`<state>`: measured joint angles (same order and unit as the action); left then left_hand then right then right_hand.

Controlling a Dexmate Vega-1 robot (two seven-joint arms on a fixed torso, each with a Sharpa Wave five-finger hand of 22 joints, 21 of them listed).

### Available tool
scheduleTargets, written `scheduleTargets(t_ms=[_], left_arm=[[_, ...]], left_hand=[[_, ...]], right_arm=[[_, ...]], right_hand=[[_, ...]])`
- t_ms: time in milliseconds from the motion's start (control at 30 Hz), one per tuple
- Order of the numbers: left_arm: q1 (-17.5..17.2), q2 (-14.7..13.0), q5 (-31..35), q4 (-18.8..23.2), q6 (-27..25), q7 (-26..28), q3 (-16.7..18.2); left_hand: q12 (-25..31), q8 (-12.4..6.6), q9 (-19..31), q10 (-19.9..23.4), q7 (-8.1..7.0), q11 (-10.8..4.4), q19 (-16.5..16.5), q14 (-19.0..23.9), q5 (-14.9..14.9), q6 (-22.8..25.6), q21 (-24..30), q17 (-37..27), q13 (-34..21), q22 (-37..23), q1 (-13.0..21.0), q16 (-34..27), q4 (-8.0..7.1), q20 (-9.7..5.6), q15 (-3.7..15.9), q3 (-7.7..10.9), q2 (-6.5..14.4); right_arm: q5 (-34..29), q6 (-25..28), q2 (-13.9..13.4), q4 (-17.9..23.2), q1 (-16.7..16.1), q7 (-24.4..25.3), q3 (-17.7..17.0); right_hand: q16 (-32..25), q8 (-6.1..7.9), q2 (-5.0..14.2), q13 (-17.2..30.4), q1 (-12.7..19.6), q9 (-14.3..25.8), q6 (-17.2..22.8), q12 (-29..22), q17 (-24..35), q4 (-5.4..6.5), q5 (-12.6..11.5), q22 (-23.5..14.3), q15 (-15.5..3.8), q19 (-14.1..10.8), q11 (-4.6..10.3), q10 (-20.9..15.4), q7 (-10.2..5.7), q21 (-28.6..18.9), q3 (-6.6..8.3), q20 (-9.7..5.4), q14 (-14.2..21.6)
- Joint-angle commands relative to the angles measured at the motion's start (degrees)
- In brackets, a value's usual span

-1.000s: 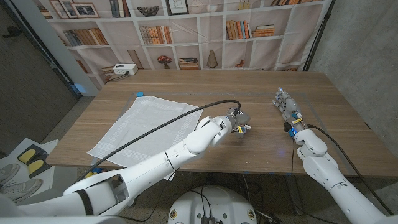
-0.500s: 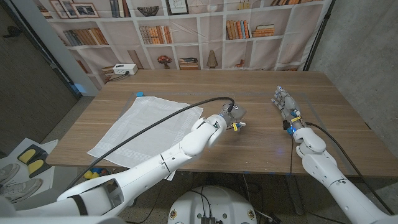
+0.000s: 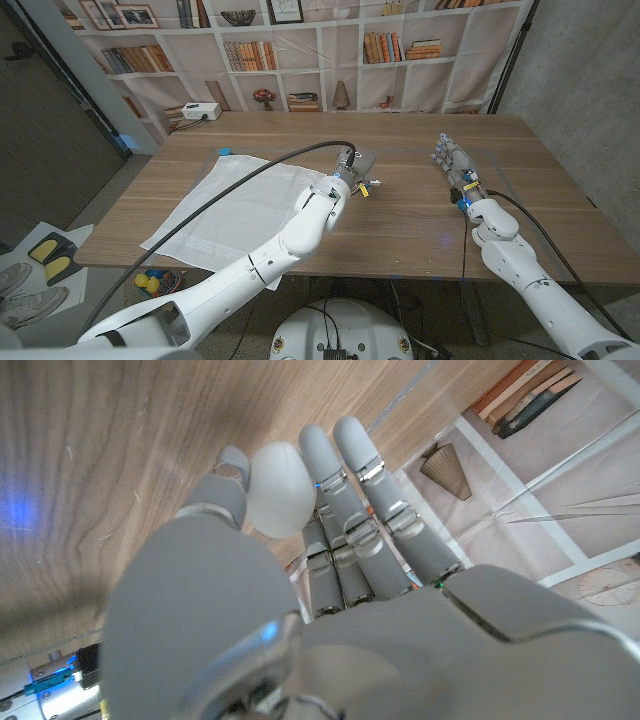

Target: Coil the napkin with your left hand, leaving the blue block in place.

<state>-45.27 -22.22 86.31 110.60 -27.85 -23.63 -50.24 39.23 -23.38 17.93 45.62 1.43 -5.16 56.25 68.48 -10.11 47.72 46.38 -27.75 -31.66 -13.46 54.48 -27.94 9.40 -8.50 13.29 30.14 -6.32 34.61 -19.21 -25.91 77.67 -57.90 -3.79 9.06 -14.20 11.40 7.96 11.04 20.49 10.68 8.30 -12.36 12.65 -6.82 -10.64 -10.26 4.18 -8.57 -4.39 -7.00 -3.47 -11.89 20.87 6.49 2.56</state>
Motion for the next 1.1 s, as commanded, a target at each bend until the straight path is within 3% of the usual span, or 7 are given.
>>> scheduleTargets(t_ms=[33,500,867,967,1100], left_arm=[[-4.10,0.81,7.57,3.21,-7.38,-3.60,3.79],[-8.63,4.73,20.91,4.79,-12.32,-11.77,8.06],[-12.19,9.57,31.98,2.98,-14.87,-16.48,13.44],[-12.81,10.17,33.27,2.30,-14.96,-16.58,14.81],[-13.71,8.83,31.54,3.29,-13.48,-15.98,16.39]], left_hand=[[0.27,-0.26,0.16,1.88,-0.11,-1.86,-0.34,-0.16,-0.10,0.61,0.58,-0.34,-0.38,-0.31,13.05,0.19,0.00,-2.67,0.09,-0.25,13.52],[0.19,-0.22,0.40,1.65,-0.23,-1.97,-0.84,-0.02,-0.12,0.45,1.73,-1.08,-1.19,-0.38,13.07,0.38,-0.04,-2.87,0.11,-0.56,13.53],[-0.08,-0.21,0.54,1.67,-0.33,-2.17,-1.01,0.14,-0.15,0.47,2.67,-1.62,-1.39,-0.43,13.05,0.48,-0.10,-3.04,0.11,-0.77,13.55],[-0.15,-0.22,0.59,1.79,-0.44,-2.19,-1.08,0.18,-0.16,0.47,2.92,-1.76,-1.38,-0.43,13.03,0.52,-0.12,-3.10,0.11,-0.82,13.58],[-0.25,-0.25,0.66,1.74,-0.40,-2.25,-1.24,0.19,-0.16,0.51,3.16,-1.91,-1.43,-0.44,13.04,0.57,-0.12,-3.13,0.11,-0.87,13.58]], right_arm=[[-0.65,0.49,0.11,-1.69,2.72,-1.91,1.33],[-1.54,0.57,0.27,-2.70,4.84,-3.66,2.60],[-2.80,0.46,-0.06,-2.18,5.91,-4.31,3.64],[-2.99,0.51,-0.09,-2.20,6.26,-4.52,3.89],[-3.36,0.57,-0.01,-2.49,6.85,-4.77,4.36]], right_hand=[[-0.12,0.08,0.12,0.33,0.14,0.10,0.66,-0.16,0.07,-0.12,-0.10,-0.14,0.23,-0.21,-0.03,-0.62,-0.09,-0.11,0.13,-0.02,0.51],[-0.04,0.06,0.18,0.34,0.29,0.10,0.74,-0.07,0.05,-0.26,-0.11,-0.14,0.21,-0.24,-0.11,-0.74,-0.04,-0.09,0.22,-0.02,0.51],[-0.03,0.03,0.11,0.34,0.34,0.10,0.78,-0.01,0.04,-0.35,-0.09,-0.13,0.32,-0.33,-0.14,-0.87,-0.01,-0.11,0.22,-0.19,0.65],[-0.01,0.02,0.10,0.35,0.34,0.10,0.79,0.03,0.04,-0.36,-0.09,-0.13,0.33,-0.35,-0.02,-0.81,-0.01,-0.11,0.21,-0.23,0.65],[0.01,0.02,0.10,0.35,0.32,0.10,0.83,0.04,0.05,-0.36,-0.08,-0.13,0.32,-0.35,-0.12,-0.89,0.02,-0.11,0.20,-0.22,0.62]])
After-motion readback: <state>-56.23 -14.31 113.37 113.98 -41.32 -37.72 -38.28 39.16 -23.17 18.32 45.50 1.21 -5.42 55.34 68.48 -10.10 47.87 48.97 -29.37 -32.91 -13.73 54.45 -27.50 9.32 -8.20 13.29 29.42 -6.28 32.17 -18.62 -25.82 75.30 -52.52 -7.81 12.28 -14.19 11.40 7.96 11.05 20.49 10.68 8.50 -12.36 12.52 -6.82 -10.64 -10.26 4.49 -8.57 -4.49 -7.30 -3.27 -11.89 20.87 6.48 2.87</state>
